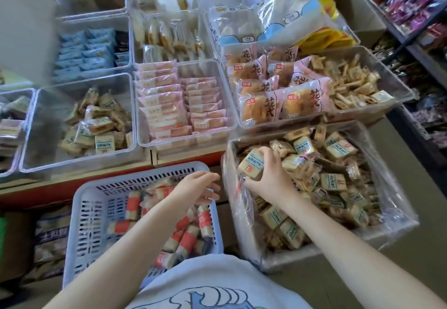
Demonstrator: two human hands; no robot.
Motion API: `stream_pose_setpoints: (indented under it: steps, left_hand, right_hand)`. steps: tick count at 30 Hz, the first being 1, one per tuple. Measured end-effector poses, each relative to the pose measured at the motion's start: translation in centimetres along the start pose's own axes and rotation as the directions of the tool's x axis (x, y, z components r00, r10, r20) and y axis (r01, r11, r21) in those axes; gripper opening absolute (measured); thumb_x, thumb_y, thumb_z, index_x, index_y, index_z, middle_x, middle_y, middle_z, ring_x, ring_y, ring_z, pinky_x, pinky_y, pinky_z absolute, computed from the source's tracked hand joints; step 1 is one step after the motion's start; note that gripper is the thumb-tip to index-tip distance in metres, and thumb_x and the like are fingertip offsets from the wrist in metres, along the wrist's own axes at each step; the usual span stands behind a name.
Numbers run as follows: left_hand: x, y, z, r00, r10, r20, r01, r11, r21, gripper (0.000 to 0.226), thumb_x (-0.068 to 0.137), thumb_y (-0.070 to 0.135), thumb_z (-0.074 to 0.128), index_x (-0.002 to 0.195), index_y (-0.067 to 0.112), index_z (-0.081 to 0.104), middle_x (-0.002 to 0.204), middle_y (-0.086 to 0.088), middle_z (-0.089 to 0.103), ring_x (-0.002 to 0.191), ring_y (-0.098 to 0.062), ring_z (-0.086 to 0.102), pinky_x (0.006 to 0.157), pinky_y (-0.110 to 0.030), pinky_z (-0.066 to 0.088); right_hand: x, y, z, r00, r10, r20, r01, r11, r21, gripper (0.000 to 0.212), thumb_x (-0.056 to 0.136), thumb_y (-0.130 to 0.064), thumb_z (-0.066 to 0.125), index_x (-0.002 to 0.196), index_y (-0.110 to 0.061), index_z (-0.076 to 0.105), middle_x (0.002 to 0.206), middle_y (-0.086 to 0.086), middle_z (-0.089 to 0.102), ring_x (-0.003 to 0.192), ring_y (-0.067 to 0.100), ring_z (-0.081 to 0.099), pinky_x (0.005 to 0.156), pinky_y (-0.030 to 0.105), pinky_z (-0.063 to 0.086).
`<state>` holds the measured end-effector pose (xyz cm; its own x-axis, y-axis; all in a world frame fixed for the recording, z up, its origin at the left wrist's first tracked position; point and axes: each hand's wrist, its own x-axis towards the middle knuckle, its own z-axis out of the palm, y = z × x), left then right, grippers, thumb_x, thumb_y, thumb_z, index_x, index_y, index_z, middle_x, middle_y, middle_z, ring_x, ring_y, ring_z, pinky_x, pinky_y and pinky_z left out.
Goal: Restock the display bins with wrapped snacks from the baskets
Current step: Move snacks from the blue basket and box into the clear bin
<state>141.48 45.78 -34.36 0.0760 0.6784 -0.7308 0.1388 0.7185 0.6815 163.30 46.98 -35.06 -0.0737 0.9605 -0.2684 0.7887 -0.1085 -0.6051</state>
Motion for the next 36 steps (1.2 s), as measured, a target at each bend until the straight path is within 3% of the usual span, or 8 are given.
stream_pose_setpoints:
  steps: [5, 8, 11, 18, 23, 27, 32, 36]
  left_hand:
    - [-0.9, 0.5, -1.6, 0.985, 0.115, 0.129, -0.074, 0.955, -0.288, 0.03, 0.098, 0.033, 0.062, 0.12, 0.013, 0.066, 0.102, -0.008, 0.073, 0.091, -0.025, 0.072, 0.085, -0.039, 0.059]
    - [-0.9, 0.0, -4.2, 0.991, 0.132, 0.007, -0.119, 0.92, -0.374, 0.026, 0.096, 0.028, 0.065, 0.112, 0.008, 0.065, 0.088, -0.007, 0.068, 0.08, -0.021, 0.07, 0.077, -0.036, 0.059]
    - [-1.4, -0.9, -7.9, 0.992, 0.069, -0.102, -0.103, 0.916, -0.387, 0.028, 0.095, 0.031, 0.067, 0.109, 0.007, 0.069, 0.088, -0.008, 0.072, 0.082, -0.027, 0.07, 0.081, -0.039, 0.056]
    - [-0.4, 0.2, -19.4, 0.865, -0.106, -0.491, -0.13, 0.898, -0.421, 0.029, 0.096, 0.044, 0.06, 0.101, 0.016, 0.067, 0.085, -0.008, 0.075, 0.073, -0.024, 0.072, 0.074, -0.038, 0.061]
    - [1.4, 1.7, -24.0, 0.893, -0.056, -0.447, -0.117, 0.929, -0.351, 0.03, 0.1, 0.039, 0.055, 0.116, 0.014, 0.06, 0.097, -0.007, 0.074, 0.084, -0.024, 0.073, 0.076, -0.037, 0.06]
    - [1.6, -0.5, -21.0, 0.903, 0.016, -0.43, -0.075, 0.99, -0.122, 0.024, 0.1, 0.022, 0.053, 0.118, 0.009, 0.063, 0.091, -0.005, 0.073, 0.071, -0.02, 0.069, 0.067, -0.031, 0.057]
    - [2.3, -2.6, -12.7, 0.962, 0.088, -0.259, -0.024, 0.97, 0.242, 0.016, 0.1, 0.025, 0.054, 0.108, 0.02, 0.066, 0.098, -0.002, 0.071, 0.084, -0.019, 0.068, 0.076, -0.037, 0.056]
    - [2.5, -2.0, -5.7, 0.983, 0.158, -0.094, -0.103, 0.896, 0.431, 0.016, 0.099, 0.024, 0.055, 0.108, 0.022, 0.068, 0.096, 0.004, 0.07, 0.082, -0.012, 0.067, 0.073, -0.03, 0.055]
  right_hand:
    - [0.9, -6.5, 0.3, 0.956, -0.285, 0.067, 0.277, 0.954, 0.113, 0.083, 0.077, -0.029, 0.078, 0.144, -0.03, 0.029, 0.127, -0.008, 0.035, 0.108, 0.007, 0.045, 0.077, 0.011, 0.041]
    - [1.9, -9.9, 2.4, 0.919, -0.375, 0.124, 0.354, 0.921, 0.161, 0.085, 0.08, -0.033, 0.077, 0.149, -0.032, 0.026, 0.141, -0.007, 0.038, 0.124, 0.01, 0.045, 0.097, 0.03, 0.047]
    - [2.8, -12.6, 4.8, 0.892, -0.401, 0.21, 0.362, 0.91, 0.202, 0.083, 0.089, -0.041, 0.07, 0.156, -0.034, 0.02, 0.156, -0.007, 0.03, 0.138, 0.009, 0.036, 0.108, 0.029, 0.038]
    - [6.1, -18.1, 9.9, 0.881, -0.366, 0.301, 0.331, 0.93, 0.162, 0.052, 0.1, -0.034, 0.055, 0.148, -0.026, 0.036, 0.145, -0.006, 0.034, 0.102, 0.009, 0.057, 0.088, 0.03, 0.049]
    - [6.9, -20.7, 12.2, 0.882, -0.353, 0.312, 0.318, 0.935, 0.158, 0.037, 0.101, -0.027, 0.053, 0.137, -0.021, 0.049, 0.133, -0.005, 0.039, 0.093, 0.006, 0.058, 0.075, 0.014, 0.045]
    - [6.3, -20.4, 12.0, 0.913, -0.298, 0.278, 0.258, 0.951, 0.172, 0.019, 0.101, -0.024, 0.053, 0.115, -0.018, 0.064, 0.116, -0.003, 0.056, 0.088, 0.007, 0.056, 0.074, 0.018, 0.044]
    - [4.6, -13.7, 8.6, 0.996, -0.091, -0.02, 0.092, 0.987, 0.131, 0.012, 0.094, -0.014, 0.059, 0.101, -0.013, 0.069, 0.102, 0.002, 0.063, 0.092, 0.019, 0.058, 0.077, 0.027, 0.047]
    - [3.0, -3.5, 4.2, 0.861, 0.01, -0.509, -0.162, 0.953, -0.255, 0.034, 0.07, -0.007, 0.074, 0.104, -0.009, 0.068, 0.109, 0.018, 0.061, 0.101, 0.04, 0.058, 0.085, 0.048, 0.051]
